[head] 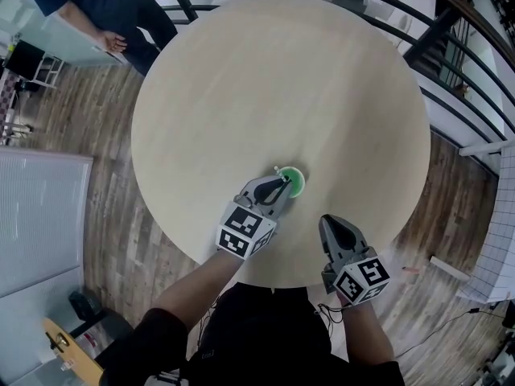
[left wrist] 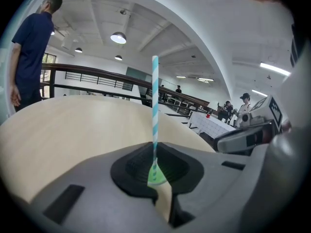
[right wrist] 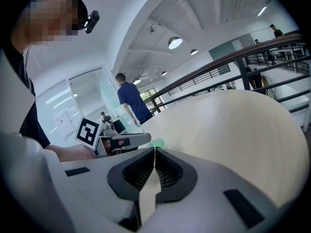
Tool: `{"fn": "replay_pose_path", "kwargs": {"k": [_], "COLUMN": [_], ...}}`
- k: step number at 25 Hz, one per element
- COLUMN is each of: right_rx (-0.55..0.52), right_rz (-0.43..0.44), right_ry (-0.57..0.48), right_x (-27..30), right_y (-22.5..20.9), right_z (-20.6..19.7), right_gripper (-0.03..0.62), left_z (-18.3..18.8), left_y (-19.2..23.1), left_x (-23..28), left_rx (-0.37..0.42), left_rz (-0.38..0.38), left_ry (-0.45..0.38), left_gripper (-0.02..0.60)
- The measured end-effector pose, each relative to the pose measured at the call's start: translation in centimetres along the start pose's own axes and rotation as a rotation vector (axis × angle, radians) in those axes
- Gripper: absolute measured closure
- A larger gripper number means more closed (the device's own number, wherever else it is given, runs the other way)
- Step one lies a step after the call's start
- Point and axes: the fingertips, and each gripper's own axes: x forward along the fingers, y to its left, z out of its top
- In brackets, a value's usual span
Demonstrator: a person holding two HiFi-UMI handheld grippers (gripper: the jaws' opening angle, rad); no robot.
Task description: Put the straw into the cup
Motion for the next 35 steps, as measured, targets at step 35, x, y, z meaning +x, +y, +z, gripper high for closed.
{"fn": "replay_pose_path", "kwargs": {"k": [35], "right_rx": [-0.081], "right_rz": [0.063], "right_ry": [-0.012], "right_x": [-1.5], "right_y": [7.9], "right_z": [1.1], "right_gripper": [0.571], "left_z": [2.4], "left_y": [-1.3], "left_x": [-7.9], "left_rx": [0.055], "left_rz": [0.077], "left_ry": [-0.094], "left_gripper": [0.461]}}
